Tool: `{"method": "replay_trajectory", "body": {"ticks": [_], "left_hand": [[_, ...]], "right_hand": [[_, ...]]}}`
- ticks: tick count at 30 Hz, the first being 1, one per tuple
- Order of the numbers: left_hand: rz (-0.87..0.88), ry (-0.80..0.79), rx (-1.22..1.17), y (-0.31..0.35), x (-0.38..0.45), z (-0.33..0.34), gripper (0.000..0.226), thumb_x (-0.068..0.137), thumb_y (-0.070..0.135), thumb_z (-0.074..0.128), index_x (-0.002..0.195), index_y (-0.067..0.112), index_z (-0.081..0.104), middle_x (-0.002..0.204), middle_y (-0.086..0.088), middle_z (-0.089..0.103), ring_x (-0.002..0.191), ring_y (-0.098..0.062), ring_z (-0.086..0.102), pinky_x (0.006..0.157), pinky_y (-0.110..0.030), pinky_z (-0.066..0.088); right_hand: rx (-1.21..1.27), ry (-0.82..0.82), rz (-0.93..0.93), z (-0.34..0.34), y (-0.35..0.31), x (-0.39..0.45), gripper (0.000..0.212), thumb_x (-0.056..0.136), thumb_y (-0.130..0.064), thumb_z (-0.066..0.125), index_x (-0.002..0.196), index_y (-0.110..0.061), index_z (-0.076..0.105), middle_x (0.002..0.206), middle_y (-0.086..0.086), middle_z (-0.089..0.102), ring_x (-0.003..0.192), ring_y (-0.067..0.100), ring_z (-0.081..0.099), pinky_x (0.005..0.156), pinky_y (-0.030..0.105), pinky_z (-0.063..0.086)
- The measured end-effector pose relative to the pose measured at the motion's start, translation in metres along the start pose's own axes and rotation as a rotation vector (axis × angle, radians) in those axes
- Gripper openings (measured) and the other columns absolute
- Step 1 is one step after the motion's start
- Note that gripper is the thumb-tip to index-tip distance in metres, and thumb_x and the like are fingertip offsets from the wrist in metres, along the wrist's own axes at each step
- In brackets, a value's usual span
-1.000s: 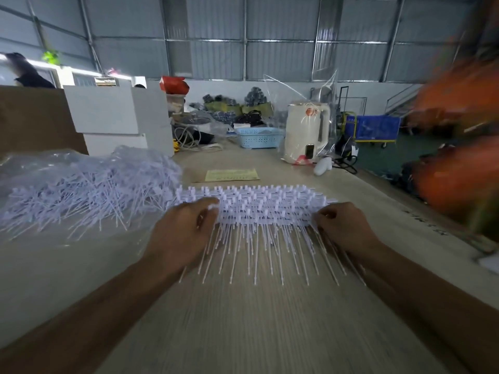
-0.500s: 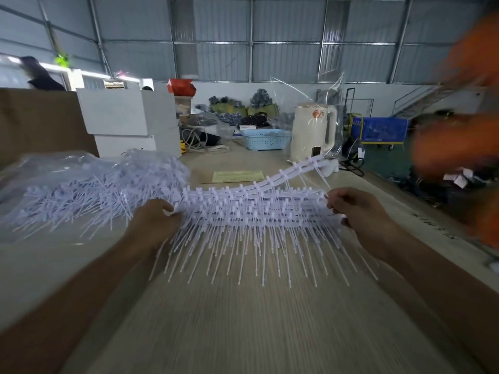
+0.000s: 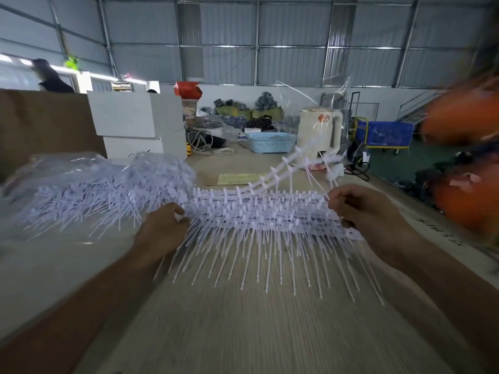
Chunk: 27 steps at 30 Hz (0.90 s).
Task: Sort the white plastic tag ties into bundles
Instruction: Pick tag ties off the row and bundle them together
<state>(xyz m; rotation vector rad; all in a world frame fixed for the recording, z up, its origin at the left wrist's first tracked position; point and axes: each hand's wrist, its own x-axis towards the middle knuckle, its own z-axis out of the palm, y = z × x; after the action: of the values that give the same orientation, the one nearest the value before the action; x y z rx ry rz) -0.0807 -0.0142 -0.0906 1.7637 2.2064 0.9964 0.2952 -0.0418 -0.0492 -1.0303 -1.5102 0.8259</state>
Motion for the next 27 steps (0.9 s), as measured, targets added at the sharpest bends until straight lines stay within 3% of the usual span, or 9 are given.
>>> {"method": "replay_trajectory", "body": {"ticks": [4,6,8,10,12,15,20,24,27], "left_hand": [[0.132,0.122,0.145,0.008,-0.011,-0.002,0.035,0.094,0.022,0.061,0.128,0.017,0.061,0.127,-0.015,0.059,0.114,-0.036,0.056,0.096,-0.047,0.050],[0.302,0.280,0.166,0.019,-0.018,-0.003,0.033,0.093,0.015,0.062,0.126,0.015,0.063,0.124,-0.014,0.058,0.114,-0.036,0.053,0.096,-0.049,0.048],[0.445,0.320,-0.057,0.039,-0.026,-0.007,0.025,0.095,0.010,0.061,0.119,0.017,0.065,0.113,-0.008,0.061,0.102,-0.020,0.058,0.093,-0.037,0.049],[0.510,0.243,-0.302,0.061,-0.035,-0.008,0.020,0.097,0.010,0.061,0.112,0.022,0.065,0.099,0.002,0.063,0.087,0.000,0.058,0.079,-0.011,0.045],[0.553,0.133,-0.416,0.081,-0.044,-0.007,0.020,0.098,0.014,0.060,0.112,0.029,0.063,0.094,0.011,0.064,0.087,0.003,0.058,0.069,-0.005,0.043],[0.567,0.032,-0.471,0.108,-0.044,-0.004,0.024,0.100,0.024,0.058,0.123,0.030,0.059,0.105,0.010,0.063,0.091,-0.002,0.059,0.072,-0.018,0.049],[0.491,-0.090,-0.572,0.161,-0.016,-0.009,0.072,0.091,0.057,0.061,0.153,0.041,0.028,0.146,0.010,0.041,0.096,0.003,0.058,0.074,-0.019,0.043],[0.539,-0.328,-0.446,0.194,0.000,-0.004,0.099,0.067,0.079,0.062,0.153,0.049,0.022,0.158,0.008,0.032,0.132,-0.021,0.044,0.103,-0.041,0.043],[0.550,-0.496,-0.332,0.214,0.004,0.006,0.099,0.068,0.073,0.068,0.153,0.043,0.029,0.156,0.001,0.038,0.137,-0.024,0.040,0.113,-0.045,0.034]], "right_hand": [[-0.195,-0.117,0.130,0.006,0.012,-0.008,0.016,0.095,-0.003,0.062,0.082,-0.011,0.066,0.070,-0.003,0.063,0.066,0.015,0.050,0.057,0.027,0.041],[-0.111,-0.092,0.035,0.004,0.006,-0.007,0.013,0.096,-0.004,0.061,0.084,-0.009,0.063,0.076,-0.001,0.062,0.067,0.014,0.050,0.059,0.026,0.041],[-0.080,-0.068,-0.139,0.001,-0.006,-0.007,0.009,0.096,-0.005,0.061,0.087,-0.009,0.062,0.083,-0.001,0.063,0.071,0.012,0.054,0.064,0.024,0.044],[-0.223,-0.115,-0.292,0.005,-0.010,-0.010,0.012,0.095,-0.003,0.062,0.088,-0.012,0.062,0.086,-0.009,0.064,0.076,0.010,0.058,0.067,0.018,0.047],[-0.376,-0.218,-0.372,0.012,-0.006,-0.016,0.016,0.095,-0.001,0.060,0.088,-0.015,0.061,0.091,-0.011,0.064,0.082,0.012,0.059,0.070,0.022,0.049],[-0.473,-0.333,-0.431,0.019,0.002,-0.022,0.017,0.094,0.003,0.061,0.092,-0.014,0.062,0.093,-0.009,0.062,0.086,0.016,0.058,0.075,0.032,0.048],[-0.604,-0.400,-0.522,0.019,0.009,-0.025,0.019,0.094,-0.001,0.063,0.087,-0.018,0.058,0.089,-0.013,0.057,0.086,0.012,0.049,0.077,0.034,0.042],[-0.702,-0.413,-0.534,0.017,0.011,-0.026,0.027,0.088,0.005,0.063,0.086,-0.020,0.056,0.087,-0.017,0.053,0.089,0.006,0.044,0.077,0.032,0.041],[-0.739,-0.435,-0.528,0.017,0.010,-0.026,0.024,0.089,0.003,0.063,0.087,-0.020,0.056,0.089,-0.012,0.054,0.093,0.008,0.044,0.082,0.035,0.042]]}}
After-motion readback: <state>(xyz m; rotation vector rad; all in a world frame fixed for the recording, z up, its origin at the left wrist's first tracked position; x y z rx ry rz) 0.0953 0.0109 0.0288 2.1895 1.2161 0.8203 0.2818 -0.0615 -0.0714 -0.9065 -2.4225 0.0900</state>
